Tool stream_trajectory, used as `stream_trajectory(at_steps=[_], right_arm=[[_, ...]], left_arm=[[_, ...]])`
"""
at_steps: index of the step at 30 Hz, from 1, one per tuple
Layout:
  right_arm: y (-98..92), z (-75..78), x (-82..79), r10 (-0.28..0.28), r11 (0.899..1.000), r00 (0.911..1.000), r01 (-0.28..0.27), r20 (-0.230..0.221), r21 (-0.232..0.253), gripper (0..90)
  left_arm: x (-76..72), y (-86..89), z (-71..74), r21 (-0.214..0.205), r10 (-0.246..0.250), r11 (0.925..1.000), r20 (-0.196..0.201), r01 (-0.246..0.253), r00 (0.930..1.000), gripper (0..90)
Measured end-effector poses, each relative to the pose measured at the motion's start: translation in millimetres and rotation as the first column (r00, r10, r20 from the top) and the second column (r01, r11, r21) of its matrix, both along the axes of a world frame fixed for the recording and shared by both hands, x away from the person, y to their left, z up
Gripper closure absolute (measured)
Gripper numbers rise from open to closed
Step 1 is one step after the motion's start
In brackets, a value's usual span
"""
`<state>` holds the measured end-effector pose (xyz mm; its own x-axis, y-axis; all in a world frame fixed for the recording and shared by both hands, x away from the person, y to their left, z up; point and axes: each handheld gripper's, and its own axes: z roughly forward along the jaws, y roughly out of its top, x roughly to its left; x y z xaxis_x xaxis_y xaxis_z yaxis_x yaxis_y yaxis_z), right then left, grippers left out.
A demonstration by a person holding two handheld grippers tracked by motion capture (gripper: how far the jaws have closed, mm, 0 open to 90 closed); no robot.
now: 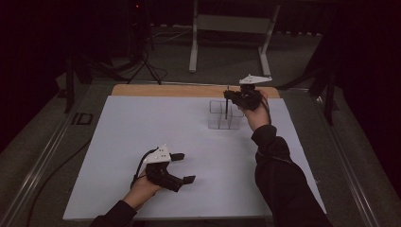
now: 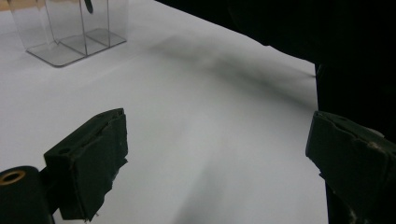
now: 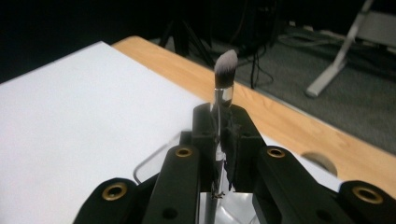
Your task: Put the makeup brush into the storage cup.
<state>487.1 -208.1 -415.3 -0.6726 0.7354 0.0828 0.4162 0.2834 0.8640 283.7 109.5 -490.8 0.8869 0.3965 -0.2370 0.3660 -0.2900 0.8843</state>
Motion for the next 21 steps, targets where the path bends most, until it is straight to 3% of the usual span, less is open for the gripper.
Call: stream_trajectory(at_steps=[9,12,19,21], right_arm=[[5.5,-15.8,4.0,-0.007,0.999,0.9984,0.004,-0.056,-0.052,83.1],[6.8,-17.6,4.5,-0.004,0.998,0.9980,0.000,-0.063,-0.060,78.6],[13.2,-19.1,4.0,-0.002,0.998,0.9964,-0.004,-0.085,-0.063,30.0],[15.1,-17.9,2.1,-0.003,0.998,0.9966,-0.002,-0.082,-0.066,22.6]], left_arm=[[0.2,0.7,0.4,-0.005,-0.001,1.0000,-0.002,0.001,1.0000,6.9],[0.1,0.9,0.5,-0.004,-0.002,1.0000,0.000,0.002,1.0000,6.9],[0.2,0.9,0.4,-0.002,-0.002,1.0000,-0.001,0.002,1.0000,6.8],[0.4,1.1,0.3,0.002,-0.001,1.0000,0.001,0.001,1.0000,6.8]])
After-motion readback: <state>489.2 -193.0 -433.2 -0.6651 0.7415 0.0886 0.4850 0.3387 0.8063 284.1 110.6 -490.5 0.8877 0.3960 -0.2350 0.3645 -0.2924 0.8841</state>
